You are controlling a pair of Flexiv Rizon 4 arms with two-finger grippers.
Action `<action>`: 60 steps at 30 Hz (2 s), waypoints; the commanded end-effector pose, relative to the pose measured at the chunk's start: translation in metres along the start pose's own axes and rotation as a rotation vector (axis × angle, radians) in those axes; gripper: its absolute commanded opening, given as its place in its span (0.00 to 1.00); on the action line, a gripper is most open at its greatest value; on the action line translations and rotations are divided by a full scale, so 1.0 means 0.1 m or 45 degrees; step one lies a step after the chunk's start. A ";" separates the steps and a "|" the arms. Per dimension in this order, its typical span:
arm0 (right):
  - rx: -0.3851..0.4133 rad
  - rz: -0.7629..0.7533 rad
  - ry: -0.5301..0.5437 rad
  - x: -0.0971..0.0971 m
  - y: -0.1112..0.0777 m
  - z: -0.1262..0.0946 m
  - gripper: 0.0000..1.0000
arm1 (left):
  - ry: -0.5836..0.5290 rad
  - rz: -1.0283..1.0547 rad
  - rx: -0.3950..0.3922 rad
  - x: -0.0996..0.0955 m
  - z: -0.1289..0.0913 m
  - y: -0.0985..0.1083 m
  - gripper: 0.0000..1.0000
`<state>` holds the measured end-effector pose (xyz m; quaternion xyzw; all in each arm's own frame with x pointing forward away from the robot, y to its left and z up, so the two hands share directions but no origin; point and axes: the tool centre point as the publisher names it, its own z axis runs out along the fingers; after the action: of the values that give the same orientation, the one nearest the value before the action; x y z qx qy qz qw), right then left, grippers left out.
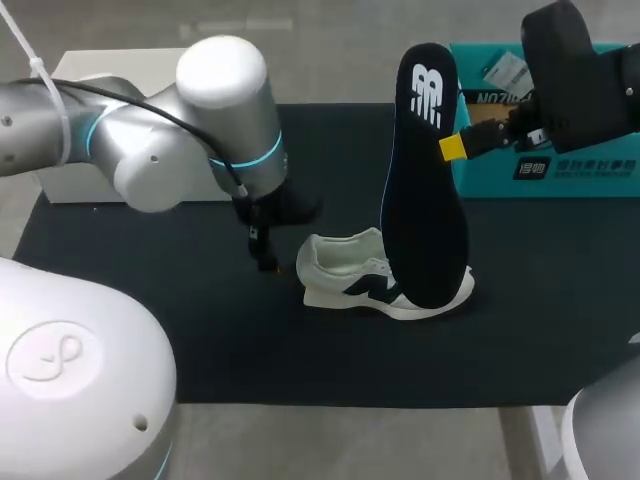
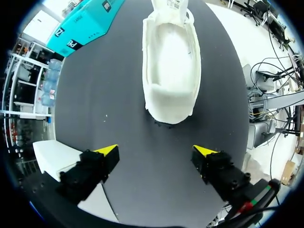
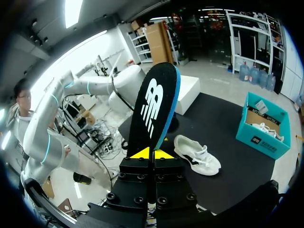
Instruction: Take the shoe out of the shoebox, open the shoe tongue, remove and reinsert the insole, then place the shoe into the shoebox
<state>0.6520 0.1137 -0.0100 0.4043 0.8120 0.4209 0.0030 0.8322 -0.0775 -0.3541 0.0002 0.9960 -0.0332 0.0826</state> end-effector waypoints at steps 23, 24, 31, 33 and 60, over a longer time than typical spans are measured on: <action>0.009 0.002 0.000 0.00 0.04 0.03 0.00 | 0.111 0.110 -0.129 0.13 -0.07 -0.42 1.00; 0.009 0.002 0.000 0.00 0.04 0.03 0.00 | 0.112 0.110 -0.129 0.13 -0.07 -0.42 1.00; 0.009 0.002 0.000 0.00 0.04 0.03 0.00 | 0.077 0.123 -0.172 0.18 -0.09 -0.43 1.00; 0.009 0.002 0.000 0.00 0.04 0.03 0.00 | 0.077 0.123 -0.172 0.18 -0.09 -0.43 1.00; 0.009 0.002 0.000 0.00 0.04 0.03 0.00 | 0.077 0.123 -0.172 0.18 -0.09 -0.43 1.00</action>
<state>0.6525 0.1141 -0.0094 0.4042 0.8124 0.4203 0.0027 0.8133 -0.1208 -0.3454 0.0427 0.9969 0.0384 0.0531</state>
